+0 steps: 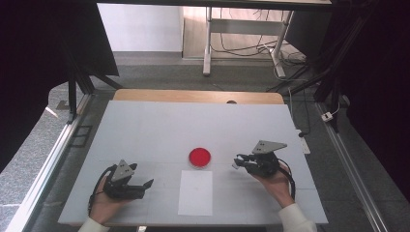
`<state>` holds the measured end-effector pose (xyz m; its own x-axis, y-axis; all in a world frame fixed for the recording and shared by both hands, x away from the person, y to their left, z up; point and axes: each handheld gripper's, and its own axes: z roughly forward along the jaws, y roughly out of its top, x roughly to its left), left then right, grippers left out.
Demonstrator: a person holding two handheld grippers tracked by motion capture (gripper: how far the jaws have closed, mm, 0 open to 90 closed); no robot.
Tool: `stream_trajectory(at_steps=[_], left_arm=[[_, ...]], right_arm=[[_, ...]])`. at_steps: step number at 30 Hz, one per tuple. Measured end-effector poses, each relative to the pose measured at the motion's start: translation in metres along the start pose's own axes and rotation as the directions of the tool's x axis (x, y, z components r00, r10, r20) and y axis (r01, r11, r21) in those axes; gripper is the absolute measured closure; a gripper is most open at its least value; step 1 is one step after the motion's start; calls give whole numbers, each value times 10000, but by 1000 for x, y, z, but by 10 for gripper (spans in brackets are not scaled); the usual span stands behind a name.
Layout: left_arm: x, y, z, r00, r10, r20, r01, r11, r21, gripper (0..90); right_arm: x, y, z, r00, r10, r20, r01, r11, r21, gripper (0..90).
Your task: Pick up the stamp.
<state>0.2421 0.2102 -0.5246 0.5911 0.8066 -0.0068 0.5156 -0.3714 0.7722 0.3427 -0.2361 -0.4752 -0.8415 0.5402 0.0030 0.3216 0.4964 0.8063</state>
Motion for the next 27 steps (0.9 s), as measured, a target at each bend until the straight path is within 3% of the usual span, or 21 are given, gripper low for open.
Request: stream_trajectory(at_steps=[17,27], left_arm=[[1,0,0,10000,-32,-44,32,10000,-39,166],[3,1,1,9997,-180,-167,177,9996,-204,168]], right_arm=[[4,7,-11,9977,644,199,-616,9910,-1186,755],[11,13,-9,9950,979,-175,-994,9848,-1423,754]])
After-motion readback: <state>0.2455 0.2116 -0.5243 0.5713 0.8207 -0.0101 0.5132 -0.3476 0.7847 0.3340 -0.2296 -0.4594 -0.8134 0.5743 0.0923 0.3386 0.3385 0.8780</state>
